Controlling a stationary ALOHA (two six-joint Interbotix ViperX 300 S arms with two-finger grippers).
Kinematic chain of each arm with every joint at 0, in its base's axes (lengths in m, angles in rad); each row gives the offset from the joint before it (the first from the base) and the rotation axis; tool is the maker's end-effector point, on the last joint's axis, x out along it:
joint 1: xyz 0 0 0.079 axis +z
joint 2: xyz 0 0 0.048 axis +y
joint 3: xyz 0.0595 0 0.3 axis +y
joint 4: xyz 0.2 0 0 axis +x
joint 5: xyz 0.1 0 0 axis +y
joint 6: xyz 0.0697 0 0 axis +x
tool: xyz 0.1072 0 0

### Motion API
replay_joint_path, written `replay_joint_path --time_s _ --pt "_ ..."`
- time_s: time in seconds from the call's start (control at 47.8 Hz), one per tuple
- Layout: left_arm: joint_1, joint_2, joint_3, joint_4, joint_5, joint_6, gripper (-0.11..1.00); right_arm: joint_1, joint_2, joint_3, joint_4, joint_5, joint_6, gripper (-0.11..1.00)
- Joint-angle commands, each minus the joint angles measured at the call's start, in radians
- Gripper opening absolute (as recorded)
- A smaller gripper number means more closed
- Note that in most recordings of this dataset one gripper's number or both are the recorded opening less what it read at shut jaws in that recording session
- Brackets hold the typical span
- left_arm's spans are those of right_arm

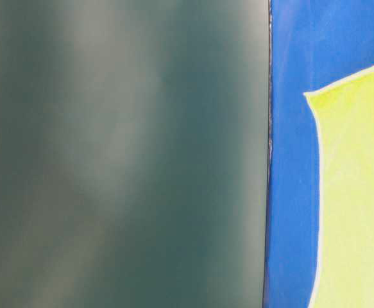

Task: Fold the yellow towel.
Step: 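Move both grippers to the towel's far corners and pinch them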

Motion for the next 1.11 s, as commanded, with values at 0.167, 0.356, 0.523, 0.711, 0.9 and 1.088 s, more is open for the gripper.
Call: replay_joint_path --time_s 0.167,0.356,0.523,0.711,0.9,1.088 --pt "0.147 0.089 -0.018 -0.029 0.074 0.005 0.0 -0.135 0.091 -0.074 0.044 0.048 0.008 0.0" --pt "0.244 0.195 -0.017 -0.029 0.08 0.009 0.0 -0.247 0.227 -0.135 0.058 0.121 0.021 0.0" --pt "0.307 0.298 -0.017 -0.029 0.074 0.009 0.01 -0.296 0.41 -0.207 0.055 0.144 0.015 0.0" --pt "0.348 0.408 -0.025 -0.029 0.061 0.009 0.21 -0.341 0.629 -0.316 0.049 0.215 0.011 0.04" --pt "0.397 0.511 -0.014 -0.025 0.012 0.014 0.73 -0.374 0.819 -0.43 0.011 0.308 0.011 0.55" --pt "0.433 0.644 -0.006 -0.025 -0.058 0.014 0.77 -0.391 0.959 -0.489 -0.011 0.314 0.011 0.52"
